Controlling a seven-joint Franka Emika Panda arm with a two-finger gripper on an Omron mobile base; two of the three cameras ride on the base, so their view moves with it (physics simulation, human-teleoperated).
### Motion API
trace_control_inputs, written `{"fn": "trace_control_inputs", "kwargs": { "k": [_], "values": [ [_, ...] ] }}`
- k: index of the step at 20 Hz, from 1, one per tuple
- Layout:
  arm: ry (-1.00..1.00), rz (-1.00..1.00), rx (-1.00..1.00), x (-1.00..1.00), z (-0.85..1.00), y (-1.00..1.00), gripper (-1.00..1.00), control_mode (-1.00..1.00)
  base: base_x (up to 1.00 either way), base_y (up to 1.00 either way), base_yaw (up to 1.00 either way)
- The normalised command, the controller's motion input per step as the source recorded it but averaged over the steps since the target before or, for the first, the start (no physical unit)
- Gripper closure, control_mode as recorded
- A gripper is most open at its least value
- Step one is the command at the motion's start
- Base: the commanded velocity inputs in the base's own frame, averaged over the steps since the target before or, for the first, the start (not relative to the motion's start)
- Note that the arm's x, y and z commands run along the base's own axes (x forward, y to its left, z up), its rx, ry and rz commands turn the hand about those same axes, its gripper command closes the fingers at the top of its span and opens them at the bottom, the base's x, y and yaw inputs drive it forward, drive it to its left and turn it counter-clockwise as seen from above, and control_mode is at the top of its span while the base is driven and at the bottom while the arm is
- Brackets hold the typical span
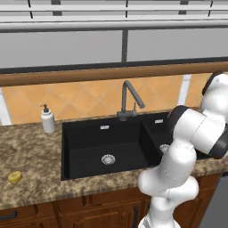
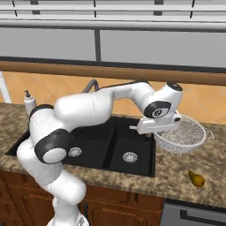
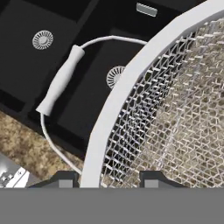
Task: Put the colander in the sink, put the kiwi, pear in the colander, and turn on the sink faucet and pour water over the colander.
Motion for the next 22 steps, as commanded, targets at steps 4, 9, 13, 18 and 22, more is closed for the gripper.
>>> {"fn": "trace_control_inputs", "kwargs": {
  "k": [4,9,13,18,22],
  "values": [
    [0.06,0.08,-0.02,-0.59,0.05,1.00,1.00,-1.00,0.00,0.00,0.00],
    [0.00,0.15,0.07,-0.04,-0.08,1.00,1.00,-1.00,0.00,0.00,0.00],
    [0.09,0.23,0.10,0.10,-0.07,1.00,1.00,-1.00,0.00,0.00,0.00],
    [0.16,0.27,0.12,0.32,-0.16,1.00,1.00,-1.00,0.00,0.00,0.00],
    [0.10,0.17,0.02,0.23,-0.34,1.00,1.00,-1.00,0.00,0.00,0.00]
  ]
}}
